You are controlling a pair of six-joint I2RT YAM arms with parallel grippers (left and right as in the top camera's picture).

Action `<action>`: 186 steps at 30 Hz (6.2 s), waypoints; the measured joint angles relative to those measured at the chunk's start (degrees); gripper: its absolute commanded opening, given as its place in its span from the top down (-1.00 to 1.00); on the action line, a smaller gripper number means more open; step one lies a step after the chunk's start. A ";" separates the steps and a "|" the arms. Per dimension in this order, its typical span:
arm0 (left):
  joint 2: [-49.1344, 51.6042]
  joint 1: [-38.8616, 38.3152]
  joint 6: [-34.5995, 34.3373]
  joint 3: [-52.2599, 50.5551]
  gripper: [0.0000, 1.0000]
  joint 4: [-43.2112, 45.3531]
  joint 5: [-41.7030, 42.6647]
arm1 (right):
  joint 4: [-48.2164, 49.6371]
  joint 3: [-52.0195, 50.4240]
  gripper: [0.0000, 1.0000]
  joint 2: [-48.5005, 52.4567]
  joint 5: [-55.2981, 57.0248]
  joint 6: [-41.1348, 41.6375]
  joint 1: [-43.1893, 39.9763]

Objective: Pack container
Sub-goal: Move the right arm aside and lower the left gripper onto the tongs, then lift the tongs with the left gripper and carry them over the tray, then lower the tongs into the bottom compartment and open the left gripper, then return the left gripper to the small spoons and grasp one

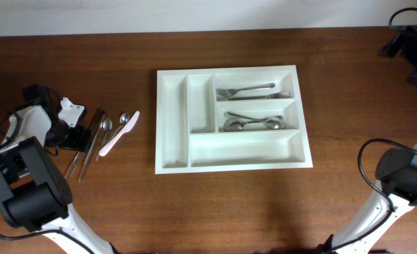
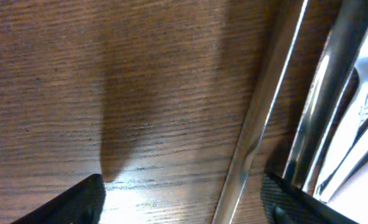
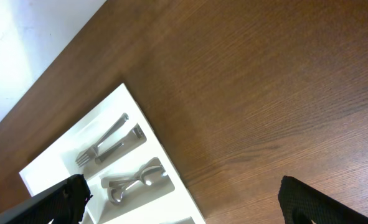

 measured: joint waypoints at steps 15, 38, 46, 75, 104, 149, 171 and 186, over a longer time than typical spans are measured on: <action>-0.09 -3.41 0.90 -1.38 0.28 0.46 0.04 | 0.00 0.00 -0.97 0.00 0.22 -0.04 0.00; -2.71 -7.93 -2.60 31.54 0.96 -31.10 2.62 | -0.63 -0.04 -0.97 0.00 0.24 -0.02 0.00; -6.43 -27.67 0.31 38.34 0.97 -31.91 5.57 | -0.63 -0.04 -0.97 0.00 0.22 -0.02 0.00; 16.81 -68.59 8.90 38.38 0.85 -30.73 2.49 | -0.85 -0.04 -0.97 0.00 0.24 -0.04 0.00; -1.90 -32.26 -6.51 48.24 -0.99 -41.62 -1.33 | -0.90 -0.04 -0.97 0.00 0.24 -0.02 0.00; 17.09 -16.35 -13.46 37.73 -0.54 -32.48 1.33 | -0.90 -0.04 -0.97 0.00 0.24 -0.02 0.00; 22.49 -16.35 -13.05 37.70 -0.08 -33.38 0.76 | -0.92 -0.04 -0.97 0.00 1.57 -0.02 0.00; 23.19 -16.35 -13.07 37.83 0.22 -33.18 0.24 | -0.90 -0.04 -0.97 0.00 1.73 0.00 0.00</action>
